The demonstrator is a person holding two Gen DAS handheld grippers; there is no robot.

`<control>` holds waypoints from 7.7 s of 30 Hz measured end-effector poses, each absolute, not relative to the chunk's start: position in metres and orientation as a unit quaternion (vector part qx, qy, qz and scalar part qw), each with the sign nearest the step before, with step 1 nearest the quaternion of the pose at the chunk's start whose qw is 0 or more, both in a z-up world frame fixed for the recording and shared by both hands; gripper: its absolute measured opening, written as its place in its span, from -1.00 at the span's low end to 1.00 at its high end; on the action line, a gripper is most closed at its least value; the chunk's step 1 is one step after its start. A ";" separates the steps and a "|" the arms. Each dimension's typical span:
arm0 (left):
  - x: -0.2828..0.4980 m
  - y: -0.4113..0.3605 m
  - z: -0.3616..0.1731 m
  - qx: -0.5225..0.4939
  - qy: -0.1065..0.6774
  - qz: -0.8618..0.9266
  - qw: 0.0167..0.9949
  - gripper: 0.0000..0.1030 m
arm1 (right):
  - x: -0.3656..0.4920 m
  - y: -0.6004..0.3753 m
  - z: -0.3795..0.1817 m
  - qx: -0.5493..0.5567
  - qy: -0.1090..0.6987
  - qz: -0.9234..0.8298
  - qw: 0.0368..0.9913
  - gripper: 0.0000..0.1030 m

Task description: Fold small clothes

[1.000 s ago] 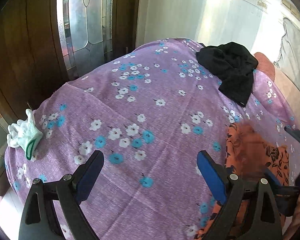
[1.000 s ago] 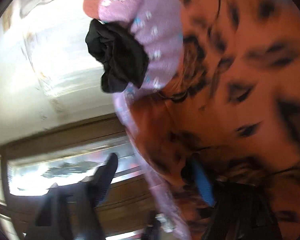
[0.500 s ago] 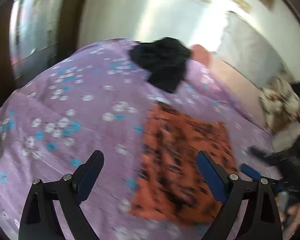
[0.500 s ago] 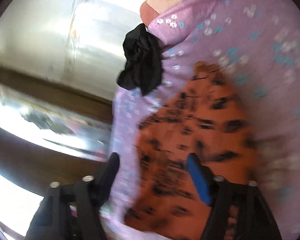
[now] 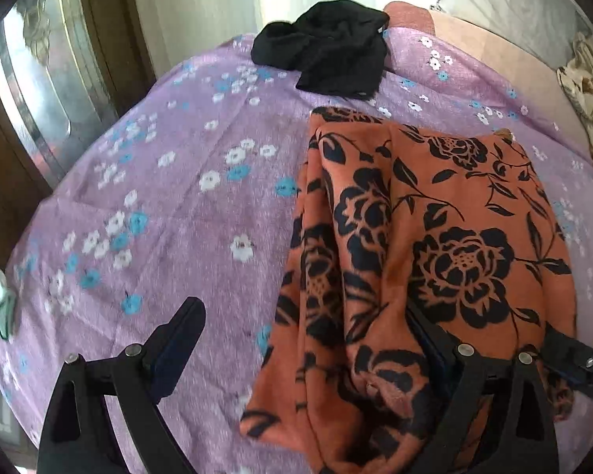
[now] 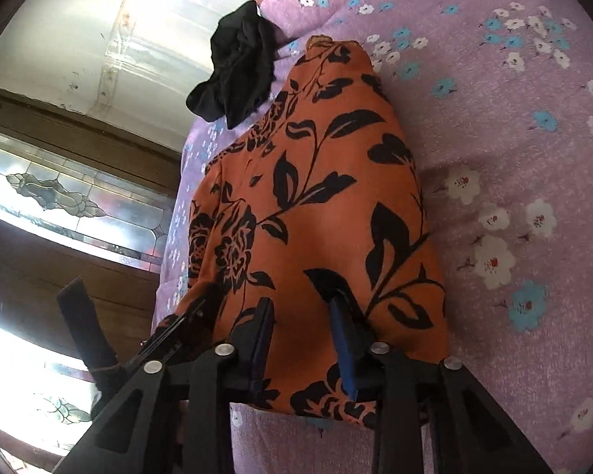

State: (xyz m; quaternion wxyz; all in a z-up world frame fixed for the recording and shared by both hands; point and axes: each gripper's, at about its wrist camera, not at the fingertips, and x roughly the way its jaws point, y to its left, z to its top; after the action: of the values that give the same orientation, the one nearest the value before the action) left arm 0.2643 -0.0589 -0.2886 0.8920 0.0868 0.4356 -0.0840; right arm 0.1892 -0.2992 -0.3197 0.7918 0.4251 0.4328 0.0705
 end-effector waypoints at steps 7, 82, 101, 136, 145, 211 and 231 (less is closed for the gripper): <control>0.281 -0.047 -0.290 0.053 0.446 -0.089 0.889 0.98 | 0.205 -0.316 -0.296 0.424 0.464 0.088 0.773 -0.38; 0.263 -0.047 -0.285 0.063 0.451 -0.025 0.890 0.98 | 0.216 -0.319 -0.309 0.353 0.471 0.048 0.807 -0.61; 0.270 -0.047 -0.291 0.065 0.442 -0.049 0.893 1.00 | 0.375 -0.328 -0.292 0.241 0.491 -0.059 0.835 -0.52; 0.238 -0.052 -0.244 0.027 0.344 -0.061 0.937 1.00 | 0.176 -0.335 -0.244 0.286 0.428 0.064 0.855 0.34; 0.211 -0.061 -0.219 0.046 0.299 -0.074 0.950 1.00 | 0.141 -0.334 -0.242 0.345 0.371 0.095 0.857 0.34; 0.264 -0.060 -0.256 0.083 0.406 -0.109 0.903 1.00 | 0.195 -0.363 -0.297 0.437 0.399 0.056 0.804 0.34; 0.292 -0.022 -0.246 0.032 0.403 -0.067 0.912 1.00 | 0.196 -0.372 -0.307 0.465 0.399 0.043 0.789 0.38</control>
State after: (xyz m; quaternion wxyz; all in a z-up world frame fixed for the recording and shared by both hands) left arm 0.2918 -0.0220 -0.2460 0.9123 0.0316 0.4027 -0.0668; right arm 0.1958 -0.3722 -0.3065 0.7894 0.4645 0.3990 0.0426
